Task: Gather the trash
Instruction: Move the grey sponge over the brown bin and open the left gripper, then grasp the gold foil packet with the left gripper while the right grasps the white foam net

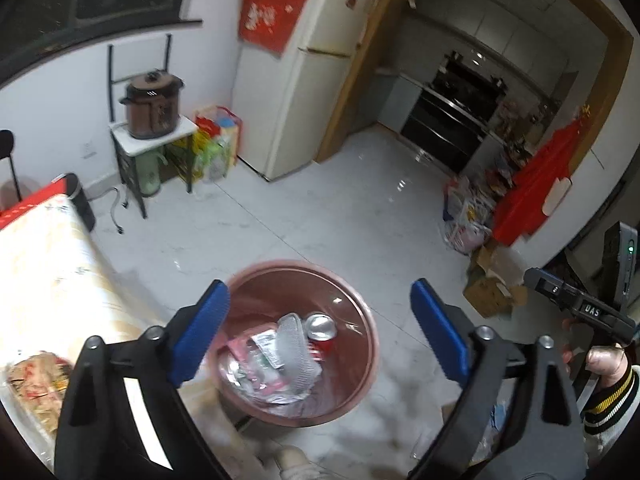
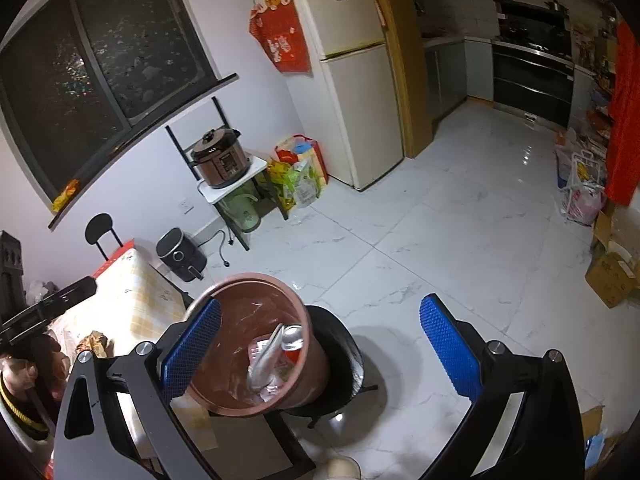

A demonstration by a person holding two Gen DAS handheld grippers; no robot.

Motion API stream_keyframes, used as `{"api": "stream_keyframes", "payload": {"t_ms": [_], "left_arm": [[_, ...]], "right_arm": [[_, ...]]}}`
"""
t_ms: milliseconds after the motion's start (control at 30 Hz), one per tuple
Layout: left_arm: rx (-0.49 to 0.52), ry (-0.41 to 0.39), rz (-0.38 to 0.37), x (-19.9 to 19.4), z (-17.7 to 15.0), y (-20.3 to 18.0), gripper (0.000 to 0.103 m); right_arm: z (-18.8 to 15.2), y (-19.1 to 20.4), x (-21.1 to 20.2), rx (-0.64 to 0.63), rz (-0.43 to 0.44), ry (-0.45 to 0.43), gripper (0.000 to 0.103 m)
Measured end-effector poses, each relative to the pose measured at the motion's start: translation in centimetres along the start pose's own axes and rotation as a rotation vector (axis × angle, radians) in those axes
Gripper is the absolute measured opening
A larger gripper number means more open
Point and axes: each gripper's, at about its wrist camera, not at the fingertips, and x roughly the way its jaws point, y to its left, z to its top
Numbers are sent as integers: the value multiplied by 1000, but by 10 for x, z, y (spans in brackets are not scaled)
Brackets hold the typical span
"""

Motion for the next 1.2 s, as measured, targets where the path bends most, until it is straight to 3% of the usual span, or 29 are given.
{"api": "stream_keyframes", "payload": {"t_ms": [200,400,567,700,800,933,1200], "left_arm": [[-46,-88,139,-76,-19,45,97],[-193,-204,387,-187,-59,122,97],[-364,-286,570,-285,-114,177,97],[-481,-303,668,-346,-166,217,97],[-549,-304,698,-376,-202,240,97],[-613,-279,684,-395,-247,266,97],[-622,-194,582,-381,-289,305,96]], "right_arm": [[12,44,11,-79,73,-11,98],[16,109,33,-159,193,6,98],[6,190,54,-236,294,46,98],[-13,259,57,-316,369,83,98],[-34,310,55,-373,424,121,98],[-64,369,51,-444,453,162,98],[-121,443,39,-513,474,237,98]]}}
